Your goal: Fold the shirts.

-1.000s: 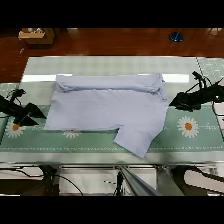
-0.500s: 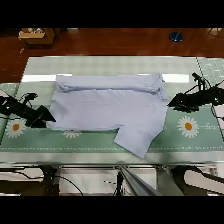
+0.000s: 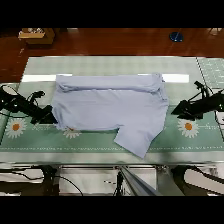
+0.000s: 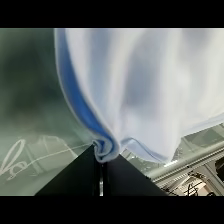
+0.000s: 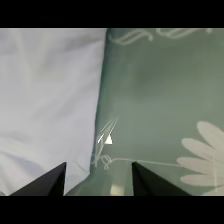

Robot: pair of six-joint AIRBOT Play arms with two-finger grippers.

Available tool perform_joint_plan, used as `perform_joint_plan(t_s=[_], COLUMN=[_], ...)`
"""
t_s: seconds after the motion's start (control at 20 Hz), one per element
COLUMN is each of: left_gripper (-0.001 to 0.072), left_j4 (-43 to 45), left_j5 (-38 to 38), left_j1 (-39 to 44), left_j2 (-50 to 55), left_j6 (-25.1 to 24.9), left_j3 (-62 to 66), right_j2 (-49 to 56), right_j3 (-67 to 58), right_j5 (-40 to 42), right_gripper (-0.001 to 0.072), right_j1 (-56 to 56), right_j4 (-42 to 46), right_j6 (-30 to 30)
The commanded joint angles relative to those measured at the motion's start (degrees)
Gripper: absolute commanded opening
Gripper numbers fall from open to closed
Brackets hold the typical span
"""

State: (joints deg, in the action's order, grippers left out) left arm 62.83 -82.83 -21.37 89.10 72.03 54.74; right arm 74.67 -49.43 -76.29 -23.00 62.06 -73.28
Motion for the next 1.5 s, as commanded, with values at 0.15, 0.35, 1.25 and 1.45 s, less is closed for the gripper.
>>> perform_joint_plan(t_s=[0.15,0.35,1.25,1.45], left_gripper=[0.0021,0.0021,0.0021,0.0021], left_j4=[0.13,0.13,-4.37,-15.56], left_j5=[-1.70,-1.70,-1.90,0.09], left_j1=[-2.67,-2.54,-2.56,-2.58], left_j2=[-0.70,-0.70,-2.75,-8.94], left_j6=[-1.42,-2.05,-6.08,-8.39], left_j3=[0.00,0.00,1.11,3.76], right_j2=[-13.14,-17.86,-18.25,-22.53], right_j3=[17.35,23.85,27.45,11.72], right_j5=[4.83,10.69,16.94,14.38], right_gripper=[0.0492,0.0492,0.0027,0.0026], right_j1=[0.68,1.33,9.81,6.99], right_j4=[-2.16,-10.23,-22.53,-22.75], right_j6=[0.35,-0.33,2.23,1.05])
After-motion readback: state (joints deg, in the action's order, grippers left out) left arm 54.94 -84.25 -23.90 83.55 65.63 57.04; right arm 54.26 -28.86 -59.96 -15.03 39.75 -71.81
